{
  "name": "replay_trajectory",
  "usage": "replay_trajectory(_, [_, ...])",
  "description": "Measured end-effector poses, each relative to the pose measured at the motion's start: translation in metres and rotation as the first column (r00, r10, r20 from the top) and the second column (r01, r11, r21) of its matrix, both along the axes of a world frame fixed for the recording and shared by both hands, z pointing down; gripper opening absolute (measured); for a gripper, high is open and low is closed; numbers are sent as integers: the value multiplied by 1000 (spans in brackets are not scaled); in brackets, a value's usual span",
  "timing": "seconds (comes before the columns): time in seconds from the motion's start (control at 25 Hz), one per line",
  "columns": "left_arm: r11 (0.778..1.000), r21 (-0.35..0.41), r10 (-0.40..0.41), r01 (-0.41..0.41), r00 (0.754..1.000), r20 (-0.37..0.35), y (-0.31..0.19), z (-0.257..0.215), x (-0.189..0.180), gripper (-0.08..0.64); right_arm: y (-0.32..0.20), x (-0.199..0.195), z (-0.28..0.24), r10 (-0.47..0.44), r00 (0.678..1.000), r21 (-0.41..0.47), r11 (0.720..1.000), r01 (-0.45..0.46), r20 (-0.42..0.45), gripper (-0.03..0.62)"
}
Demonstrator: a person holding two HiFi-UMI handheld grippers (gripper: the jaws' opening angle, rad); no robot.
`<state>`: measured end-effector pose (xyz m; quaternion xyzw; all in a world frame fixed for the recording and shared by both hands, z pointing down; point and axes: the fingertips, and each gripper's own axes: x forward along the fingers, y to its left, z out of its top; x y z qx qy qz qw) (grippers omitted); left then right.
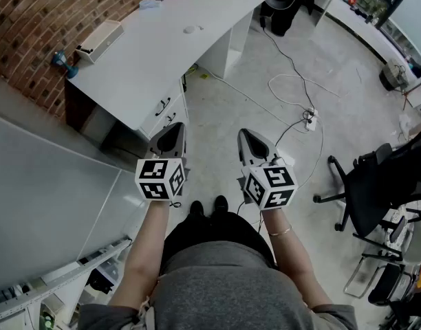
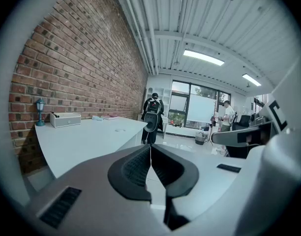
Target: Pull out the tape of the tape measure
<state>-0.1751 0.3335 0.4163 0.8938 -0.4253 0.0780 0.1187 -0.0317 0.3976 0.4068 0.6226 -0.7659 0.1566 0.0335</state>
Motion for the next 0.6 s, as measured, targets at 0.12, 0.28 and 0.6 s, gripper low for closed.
replay_trajectory(0.12, [1000,4,4,-4,1000,4,0,-2,8,23,-1,10,-2,6,1000,7,1000,-6,8,2])
replay_trajectory(0.28, [1000,-5,-10,10,1000,8,-1,-3,15,25,0,23,-2,17,1000,7,1000,-17,23,2])
replay_trajectory(0.6, [998,-38,-45,45,999,20,-3,5,25,26,-4,48,6,19,998,-6,1000,-19,56,5])
